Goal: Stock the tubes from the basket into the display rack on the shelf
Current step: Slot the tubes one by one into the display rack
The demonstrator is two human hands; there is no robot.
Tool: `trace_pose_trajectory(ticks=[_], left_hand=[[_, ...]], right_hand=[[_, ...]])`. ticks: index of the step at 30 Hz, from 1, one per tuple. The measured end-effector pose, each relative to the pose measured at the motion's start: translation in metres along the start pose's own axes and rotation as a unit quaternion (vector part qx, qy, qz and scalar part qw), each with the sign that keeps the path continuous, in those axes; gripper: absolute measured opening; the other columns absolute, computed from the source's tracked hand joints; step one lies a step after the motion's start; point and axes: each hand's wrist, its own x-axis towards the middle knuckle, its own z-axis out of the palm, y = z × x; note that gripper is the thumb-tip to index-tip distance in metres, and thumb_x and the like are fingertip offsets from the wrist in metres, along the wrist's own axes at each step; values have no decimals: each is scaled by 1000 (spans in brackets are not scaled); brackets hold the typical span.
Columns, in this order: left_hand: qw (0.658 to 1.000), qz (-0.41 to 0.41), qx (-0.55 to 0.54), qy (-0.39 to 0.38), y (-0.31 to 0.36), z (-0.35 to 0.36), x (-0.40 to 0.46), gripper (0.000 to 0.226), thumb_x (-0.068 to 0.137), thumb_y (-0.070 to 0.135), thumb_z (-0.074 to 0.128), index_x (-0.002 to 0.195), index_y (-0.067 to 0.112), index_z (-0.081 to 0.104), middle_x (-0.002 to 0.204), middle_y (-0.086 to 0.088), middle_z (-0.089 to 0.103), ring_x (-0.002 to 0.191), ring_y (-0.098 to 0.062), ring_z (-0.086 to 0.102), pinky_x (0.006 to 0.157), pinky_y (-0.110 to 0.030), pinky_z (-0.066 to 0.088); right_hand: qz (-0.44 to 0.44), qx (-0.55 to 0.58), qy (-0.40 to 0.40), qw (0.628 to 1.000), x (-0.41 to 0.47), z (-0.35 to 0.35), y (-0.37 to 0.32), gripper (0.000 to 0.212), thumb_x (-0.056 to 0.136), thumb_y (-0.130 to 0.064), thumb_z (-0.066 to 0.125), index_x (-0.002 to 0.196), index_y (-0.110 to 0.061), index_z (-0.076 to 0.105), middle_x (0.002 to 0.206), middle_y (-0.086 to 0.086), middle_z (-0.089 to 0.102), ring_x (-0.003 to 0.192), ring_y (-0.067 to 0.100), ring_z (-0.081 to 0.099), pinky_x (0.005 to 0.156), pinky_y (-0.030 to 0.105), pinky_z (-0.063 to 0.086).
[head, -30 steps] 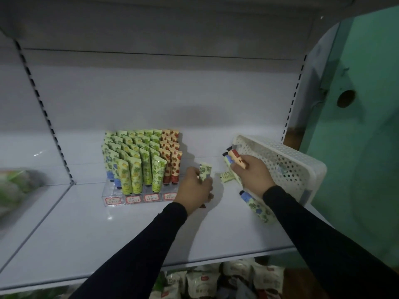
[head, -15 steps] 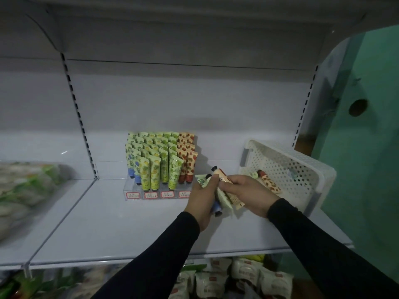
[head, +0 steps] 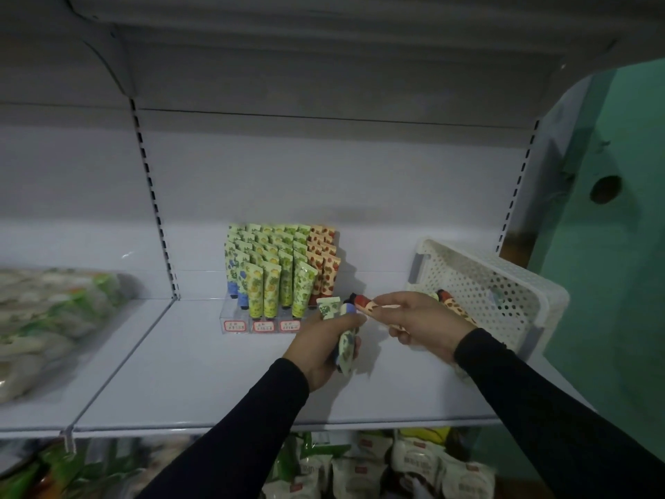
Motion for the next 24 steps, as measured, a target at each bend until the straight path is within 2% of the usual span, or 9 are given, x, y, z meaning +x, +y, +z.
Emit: trace_pose_trajectory(ticks=[2, 5, 9, 13, 15, 17, 19, 21, 24], left_hand=[[1000, -4, 10, 11, 3, -8, -1, 15, 88, -3, 62, 94, 9, 55, 67, -7, 56, 53, -19, 56, 47, -24, 47], [999, -14, 19, 29, 5, -24, 0, 12, 89, 1, 57, 95, 10, 52, 64, -6, 55, 48, -18, 55, 46, -24, 47], [998, 10, 52, 38, 10, -46, -11, 20, 87, 4, 70, 101, 9, 56, 64, -4, 59, 46, -17, 52, 43, -24, 44], [977, 93, 185, 56, 21, -61, -23, 33, 82, 5, 77, 109, 14, 61, 92, -7, 74, 70, -19, 66, 61, -28, 51], [946, 147, 274, 90, 31, -66, -27, 32, 83, 5, 73, 105, 23, 58, 94, -12, 70, 67, -20, 62, 59, -28, 49], [895, 205, 378, 119, 45, -67, -29, 33, 85, 11, 70, 106, 29, 52, 99, -5, 69, 73, -17, 62, 60, -25, 49], [842, 245, 461, 137, 63, -65, -29, 37, 87, 20, 65, 119, 26, 49, 99, -1, 67, 77, -16, 63, 61, -27, 49], [817, 266, 486, 163, 83, -61, -26, 45, 91, 24, 59, 134, 20, 45, 91, 2, 63, 68, -17, 62, 56, -29, 51], [746, 294, 557, 219, 113, -55, -16, 38, 91, 37, 63, 121, 17, 49, 78, 3, 58, 60, -16, 56, 52, -29, 43]], right_hand=[[-21, 11, 21, 1000, 1, 2, -1, 31, 80, -25, 78, 108, -13, 68, 80, 3, 66, 65, 10, 56, 56, 20, 44], [-57, 39, 54, 996, 4, 4, -3, 29, 78, -20, 80, 102, -6, 69, 83, 7, 70, 63, 10, 61, 57, 18, 51], [-100, -49, 73, 991, 14, 6, -5, 21, 87, -25, 72, 104, -13, 70, 100, 5, 72, 71, 9, 64, 66, 16, 52], [-143, -140, 98, 975, 24, 9, -9, 38, 84, -32, 73, 119, -27, 61, 109, -1, 65, 88, 12, 66, 75, 26, 53], [-141, -119, 118, 976, 29, 14, -12, 44, 80, -33, 77, 119, -29, 58, 110, 0, 63, 97, 15, 63, 71, 25, 48], [-158, -114, 135, 971, 34, 17, -16, 35, 78, -30, 79, 108, -21, 64, 103, -3, 68, 94, 13, 65, 69, 24, 49], [-182, -123, 141, 965, 38, 20, -19, 25, 77, -28, 79, 97, -16, 69, 92, -6, 71, 87, 10, 66, 70, 24, 50], [-206, -139, 137, 959, 41, 22, -21, 17, 80, -29, 77, 89, -15, 71, 83, -5, 71, 76, 8, 64, 65, 22, 47], [-227, -189, 132, 946, 49, 25, -22, 21, 89, -31, 66, 82, -11, 67, 78, 4, 68, 69, 18, 59, 62, 29, 43]])
